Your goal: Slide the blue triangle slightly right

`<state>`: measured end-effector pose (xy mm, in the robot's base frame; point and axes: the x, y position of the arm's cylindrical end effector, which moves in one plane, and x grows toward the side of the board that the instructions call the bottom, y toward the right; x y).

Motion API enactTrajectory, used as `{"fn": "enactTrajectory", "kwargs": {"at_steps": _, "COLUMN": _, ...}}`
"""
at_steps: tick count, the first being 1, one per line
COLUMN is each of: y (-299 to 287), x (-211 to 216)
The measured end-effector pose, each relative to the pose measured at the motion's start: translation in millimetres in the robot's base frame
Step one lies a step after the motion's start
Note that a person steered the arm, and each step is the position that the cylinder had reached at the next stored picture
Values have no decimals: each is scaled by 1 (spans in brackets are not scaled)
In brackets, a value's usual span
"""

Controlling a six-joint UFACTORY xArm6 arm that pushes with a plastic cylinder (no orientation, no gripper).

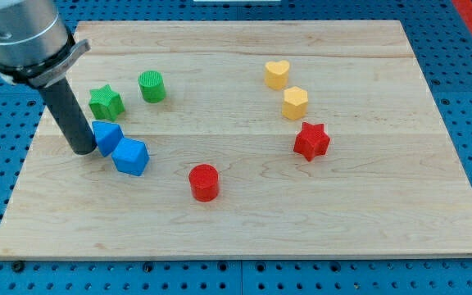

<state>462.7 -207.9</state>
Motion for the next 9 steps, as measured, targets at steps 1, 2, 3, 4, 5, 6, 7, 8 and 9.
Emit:
{"fn": "enactTrajectory", "kwargs": {"at_steps": 1, "y": -5, "x": -15}}
{"fn": "enactTrajectory", "kwargs": {"at_steps": 2, "y": -5, "x": -24}}
{"fn": "enactTrajectory", "kwargs": {"at_steps": 3, "y": 4, "x": -23}}
{"fn": "enactTrajectory", "kwargs": {"at_steps": 4, "y": 12, "x": -11}}
{"fn": "enactTrajectory", "kwargs": {"at_steps": 5, "y": 12, "x": -2}}
{"fn": "enactTrajectory", "kwargs": {"at_steps": 6, "y": 12, "x": -1}}
{"fn": "enactTrajectory", "kwargs": {"at_steps": 7, "y": 33, "x": 10}}
{"fn": "enactTrajectory", "kwargs": {"at_steps": 8, "y": 60, "x": 16}}
{"fn": "enactTrajectory", "kwargs": {"at_steps": 9, "y": 61, "x": 34}}
